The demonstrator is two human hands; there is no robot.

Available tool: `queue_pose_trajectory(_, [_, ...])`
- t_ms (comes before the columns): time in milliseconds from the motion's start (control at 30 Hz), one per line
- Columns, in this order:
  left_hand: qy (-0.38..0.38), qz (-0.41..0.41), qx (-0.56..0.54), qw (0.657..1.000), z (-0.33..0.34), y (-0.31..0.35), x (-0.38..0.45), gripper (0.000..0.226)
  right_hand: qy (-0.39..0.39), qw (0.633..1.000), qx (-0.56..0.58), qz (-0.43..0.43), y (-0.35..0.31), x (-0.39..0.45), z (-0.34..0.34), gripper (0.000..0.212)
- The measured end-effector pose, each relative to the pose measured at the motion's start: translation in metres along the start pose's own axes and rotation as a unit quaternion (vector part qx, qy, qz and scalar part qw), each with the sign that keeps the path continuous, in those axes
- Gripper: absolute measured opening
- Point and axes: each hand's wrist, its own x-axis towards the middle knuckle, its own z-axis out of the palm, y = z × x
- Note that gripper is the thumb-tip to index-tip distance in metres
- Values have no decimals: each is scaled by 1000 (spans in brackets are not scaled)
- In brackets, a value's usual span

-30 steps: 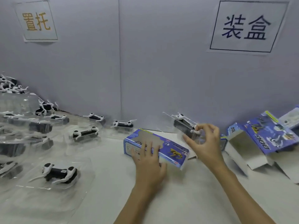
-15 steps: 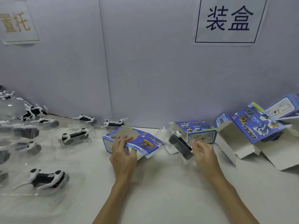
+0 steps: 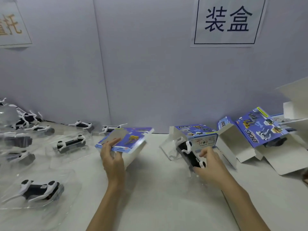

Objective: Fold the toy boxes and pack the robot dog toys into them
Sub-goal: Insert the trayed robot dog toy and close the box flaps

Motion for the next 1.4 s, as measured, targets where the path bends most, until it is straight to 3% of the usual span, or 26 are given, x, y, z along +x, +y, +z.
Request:
queue_pose_trajectory(100, [24,17,-34,999,-6,-2,7,49,-15,998,49,-32,-3,-5,2,79])
queue_pose_trajectory(167, [2,21,-27,999,-6,-3,5,49,-33,994,97,-47,-10,-8,6,87])
queue_pose_trajectory(333, [-108,37,81,990,3,-9,-4,41,-136,985,87,-57,-22,-9,16,50])
queue_pose_trajectory(433, [-175,30,186,966,4,-15,-5,44,-159,981,92,-64,-24,-13,18,43])
queue_pose_trajectory(633, [-188,84,276,939,-4,-12,-6,42,-110,975,185,-61,-22,-10,22,45])
queue_pose_trajectory(867, [-285,171,300,894,-18,-15,3,41,34,960,278,-7,-16,-3,34,48])
queue_pose_trajectory(1100, [-390,180,387,816,-28,-11,3,77,102,957,272,-4,-22,-6,46,50])
queue_pose_trajectory(1267, [-405,186,398,802,-28,-12,3,83,106,956,272,-5,-19,-4,51,48])
queue_pose_trajectory(1400, [-377,231,396,805,-24,-13,1,70,0,931,364,23,-19,-2,57,51])
